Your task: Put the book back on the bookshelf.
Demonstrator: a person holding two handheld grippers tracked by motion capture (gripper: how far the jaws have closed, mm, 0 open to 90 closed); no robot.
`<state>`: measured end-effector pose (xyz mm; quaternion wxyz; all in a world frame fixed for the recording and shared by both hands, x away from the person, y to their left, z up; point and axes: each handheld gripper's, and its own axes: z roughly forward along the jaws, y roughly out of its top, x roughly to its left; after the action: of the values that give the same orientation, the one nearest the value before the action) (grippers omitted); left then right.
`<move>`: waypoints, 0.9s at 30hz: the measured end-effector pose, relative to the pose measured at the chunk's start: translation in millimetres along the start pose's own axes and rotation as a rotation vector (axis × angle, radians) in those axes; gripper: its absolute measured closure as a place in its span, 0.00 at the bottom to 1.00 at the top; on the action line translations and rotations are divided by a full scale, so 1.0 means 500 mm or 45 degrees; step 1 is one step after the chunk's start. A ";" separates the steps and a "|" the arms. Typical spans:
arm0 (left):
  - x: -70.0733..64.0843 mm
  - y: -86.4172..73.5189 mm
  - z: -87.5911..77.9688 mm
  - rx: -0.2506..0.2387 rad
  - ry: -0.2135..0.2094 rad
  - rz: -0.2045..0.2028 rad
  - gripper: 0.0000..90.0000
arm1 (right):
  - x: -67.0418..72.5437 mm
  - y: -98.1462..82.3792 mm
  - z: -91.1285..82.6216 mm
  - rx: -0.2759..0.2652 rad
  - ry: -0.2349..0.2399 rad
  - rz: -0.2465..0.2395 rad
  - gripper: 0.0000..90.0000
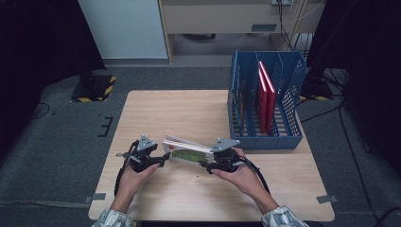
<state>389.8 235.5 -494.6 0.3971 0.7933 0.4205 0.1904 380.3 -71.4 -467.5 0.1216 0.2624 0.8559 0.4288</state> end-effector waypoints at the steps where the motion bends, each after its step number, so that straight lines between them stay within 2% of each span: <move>1: 0.000 0.000 0.001 0.003 0.002 0.002 0.34 | -0.001 0.002 0.001 0.004 0.000 -0.001 0.47; 6: -0.004 0.000 0.002 0.010 0.001 0.014 0.34 | -0.006 0.015 0.004 0.007 -0.006 -0.032 0.46; 10: -0.006 0.000 0.003 0.014 0.003 0.021 0.34 | -0.017 0.022 0.005 0.016 0.021 -0.052 0.46; 16: -0.006 0.000 0.003 0.017 0.003 0.025 0.33 | -0.030 0.029 0.011 0.036 0.035 -0.065 0.50; 27: -0.007 -0.002 0.003 0.025 0.004 0.023 0.33 | -0.030 0.046 0.030 0.037 0.087 -0.104 0.59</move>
<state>388.1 232.2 -496.1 0.3867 0.8007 0.4158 0.1911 407.3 -58.2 -458.3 0.1060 0.2141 0.8757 0.4196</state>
